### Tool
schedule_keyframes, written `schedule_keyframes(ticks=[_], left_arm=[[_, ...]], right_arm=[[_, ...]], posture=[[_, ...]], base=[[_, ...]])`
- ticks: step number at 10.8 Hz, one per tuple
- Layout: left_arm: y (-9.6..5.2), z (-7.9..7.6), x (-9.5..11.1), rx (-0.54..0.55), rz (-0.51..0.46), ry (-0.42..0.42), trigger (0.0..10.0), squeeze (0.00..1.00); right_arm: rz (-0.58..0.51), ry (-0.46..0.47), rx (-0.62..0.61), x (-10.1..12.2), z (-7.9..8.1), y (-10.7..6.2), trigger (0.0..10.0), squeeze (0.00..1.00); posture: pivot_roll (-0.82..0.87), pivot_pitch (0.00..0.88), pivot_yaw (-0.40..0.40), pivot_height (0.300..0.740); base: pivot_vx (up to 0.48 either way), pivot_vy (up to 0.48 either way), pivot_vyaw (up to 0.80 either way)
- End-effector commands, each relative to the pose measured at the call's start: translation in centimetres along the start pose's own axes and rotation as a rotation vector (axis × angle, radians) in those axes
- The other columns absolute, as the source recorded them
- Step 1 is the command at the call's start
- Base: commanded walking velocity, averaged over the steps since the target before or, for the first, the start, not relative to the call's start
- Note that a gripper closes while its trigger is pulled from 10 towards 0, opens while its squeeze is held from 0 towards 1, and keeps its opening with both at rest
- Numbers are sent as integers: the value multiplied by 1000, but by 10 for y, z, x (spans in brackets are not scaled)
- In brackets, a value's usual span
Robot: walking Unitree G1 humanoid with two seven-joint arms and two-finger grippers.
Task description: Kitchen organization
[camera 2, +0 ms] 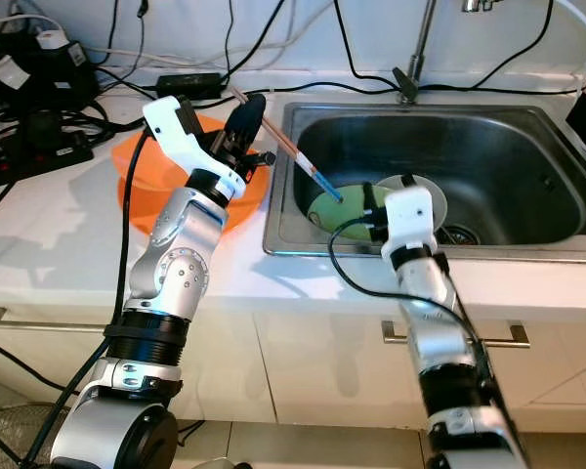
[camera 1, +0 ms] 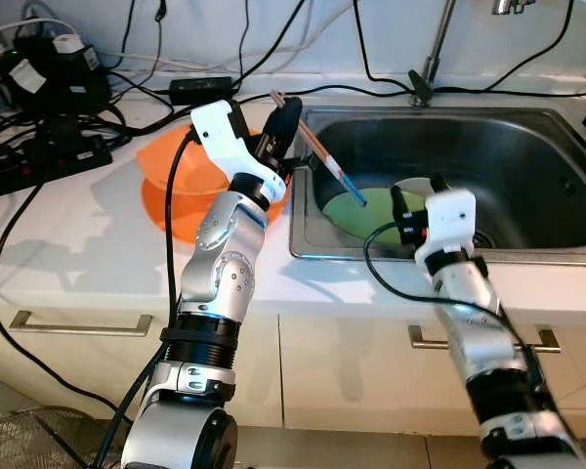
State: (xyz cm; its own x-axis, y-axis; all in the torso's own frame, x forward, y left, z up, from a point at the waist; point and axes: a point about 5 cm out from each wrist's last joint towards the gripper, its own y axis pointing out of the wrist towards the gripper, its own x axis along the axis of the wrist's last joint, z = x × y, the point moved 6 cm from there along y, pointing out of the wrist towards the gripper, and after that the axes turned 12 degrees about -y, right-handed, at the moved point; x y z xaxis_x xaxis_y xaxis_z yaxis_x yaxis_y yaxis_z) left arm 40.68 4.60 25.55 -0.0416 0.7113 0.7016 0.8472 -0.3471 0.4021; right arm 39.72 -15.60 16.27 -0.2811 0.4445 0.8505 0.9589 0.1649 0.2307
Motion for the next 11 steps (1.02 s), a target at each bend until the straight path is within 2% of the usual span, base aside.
schedule_keyframes(ticks=[1,2,4,5,7,11], left_arm=[[-2,-1,-9,6,16,-11,10000,0],[-1,-1,-9,5,18,-7,10000,0],[-1,0,-8,8,13,-4,10000,0],[-1,0,-9,7,16,-4,10000,0],[-1,-1,-13,3,26,-2,10000,0],[-1,-14,-19,-61,68,7,10000,0]], right_arm=[[-47,-28,37,15,1,5,10000,922],[-68,-37,68,20,3,6,10000,0],[-125,-48,155,35,8,8,10000,0],[-159,-60,230,43,15,6,10000,0],[-195,-68,301,53,24,3,10000,0],[-202,-68,380,56,42,-1,10000,0]], posture=[[6,0,66,740],[7,0,65,740],[7,0,64,740],[5,0,64,740],[4,0,64,740],[16,0,64,740]], base=[[0,0,0],[0,0,0],[0,0,0],[0,0,0],[0,0,0],[0,0,0]])
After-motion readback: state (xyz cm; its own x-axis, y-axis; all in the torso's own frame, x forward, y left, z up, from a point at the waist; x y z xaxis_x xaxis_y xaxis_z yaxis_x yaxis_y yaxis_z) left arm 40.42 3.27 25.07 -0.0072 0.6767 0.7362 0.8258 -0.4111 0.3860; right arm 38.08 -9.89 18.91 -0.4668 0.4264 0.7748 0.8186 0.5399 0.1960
